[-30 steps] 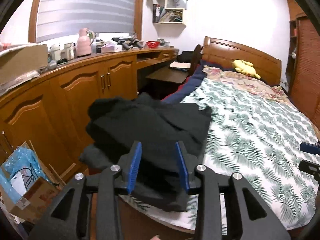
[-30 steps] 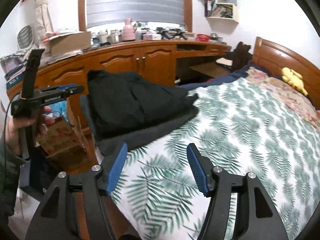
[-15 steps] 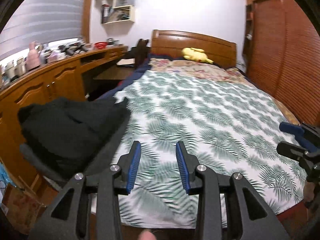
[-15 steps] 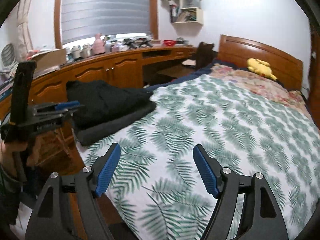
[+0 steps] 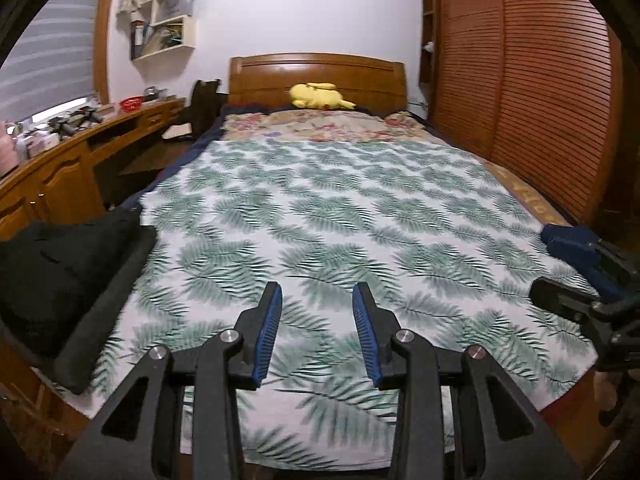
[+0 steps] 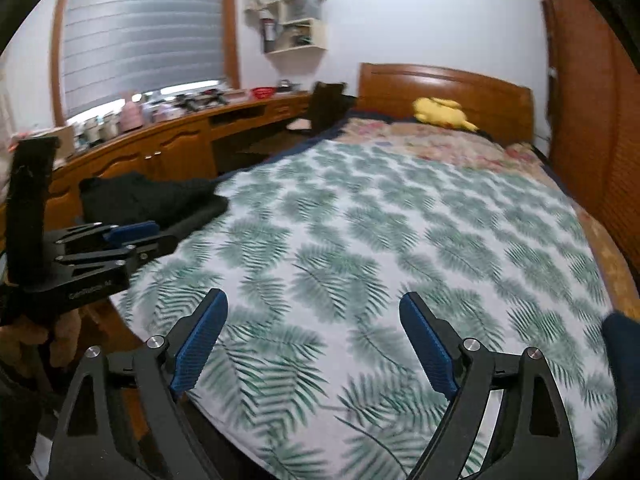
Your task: Fold large clothes
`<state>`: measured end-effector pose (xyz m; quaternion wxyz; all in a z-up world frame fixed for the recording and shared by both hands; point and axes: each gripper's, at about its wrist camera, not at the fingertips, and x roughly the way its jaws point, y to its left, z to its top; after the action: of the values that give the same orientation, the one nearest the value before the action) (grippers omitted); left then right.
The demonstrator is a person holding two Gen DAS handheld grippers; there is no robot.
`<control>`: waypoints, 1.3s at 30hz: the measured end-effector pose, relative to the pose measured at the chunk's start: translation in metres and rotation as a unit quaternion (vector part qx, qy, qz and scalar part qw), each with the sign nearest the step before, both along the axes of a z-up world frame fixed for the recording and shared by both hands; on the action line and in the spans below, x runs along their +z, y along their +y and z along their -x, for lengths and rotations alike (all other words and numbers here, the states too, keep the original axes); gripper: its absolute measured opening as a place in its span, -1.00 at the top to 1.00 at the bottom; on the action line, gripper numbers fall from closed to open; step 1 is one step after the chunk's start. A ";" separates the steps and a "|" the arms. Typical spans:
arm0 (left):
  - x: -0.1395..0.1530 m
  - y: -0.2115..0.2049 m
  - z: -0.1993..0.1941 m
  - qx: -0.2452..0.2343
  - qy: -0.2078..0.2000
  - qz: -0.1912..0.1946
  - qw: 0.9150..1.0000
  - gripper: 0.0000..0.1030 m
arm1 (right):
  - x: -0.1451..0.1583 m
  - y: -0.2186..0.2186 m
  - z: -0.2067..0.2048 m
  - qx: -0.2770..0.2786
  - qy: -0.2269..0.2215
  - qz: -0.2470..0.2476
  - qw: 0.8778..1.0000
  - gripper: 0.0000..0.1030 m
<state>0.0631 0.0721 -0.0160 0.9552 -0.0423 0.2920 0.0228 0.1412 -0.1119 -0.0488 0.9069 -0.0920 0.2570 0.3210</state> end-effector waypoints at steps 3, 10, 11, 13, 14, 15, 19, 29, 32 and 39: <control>0.002 -0.019 -0.004 -0.011 0.000 0.003 1.000 0.30 | -0.004 -0.025 -0.002 -0.030 0.007 -0.007 0.999 -0.75; 0.023 -0.062 0.001 -0.033 -0.019 -0.009 0.999 0.30 | 0.004 -0.084 0.005 -0.096 -0.007 -0.028 0.995 -0.75; 0.029 -0.066 0.003 -0.034 -0.026 -0.013 0.999 0.30 | 0.007 -0.089 0.007 -0.102 -0.011 -0.030 0.994 -0.75; 0.043 -0.075 0.010 -0.038 -0.042 -0.016 0.998 0.30 | 0.017 -0.103 0.012 -0.120 -0.025 -0.035 0.992 -0.76; 0.048 -0.077 0.012 -0.040 -0.047 -0.015 0.998 0.29 | 0.021 -0.108 0.015 -0.125 -0.030 -0.038 0.991 -0.76; 0.053 -0.079 0.015 -0.042 -0.051 -0.014 0.998 0.29 | 0.027 -0.113 0.018 -0.129 -0.036 -0.043 0.990 -0.76; 0.070 -0.083 0.027 -0.042 -0.071 -0.016 0.996 0.29 | 0.049 -0.128 0.033 -0.142 -0.062 -0.060 0.986 -0.76; 0.088 -0.080 0.049 -0.029 -0.093 -0.013 0.995 0.28 | 0.074 -0.125 0.063 -0.139 -0.104 -0.069 0.982 -0.76; 0.088 -0.078 0.051 -0.025 -0.093 -0.011 0.995 0.28 | 0.074 -0.121 0.066 -0.137 -0.108 -0.068 0.982 -0.76; 0.086 -0.075 0.053 -0.021 -0.092 -0.006 0.995 0.27 | 0.070 -0.119 0.067 -0.132 -0.105 -0.067 0.983 -0.76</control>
<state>0.0101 -0.0031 0.0704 0.9786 -0.0318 0.2032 0.0003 0.0746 -0.2312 0.0217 0.9674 -0.0292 0.1483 0.2033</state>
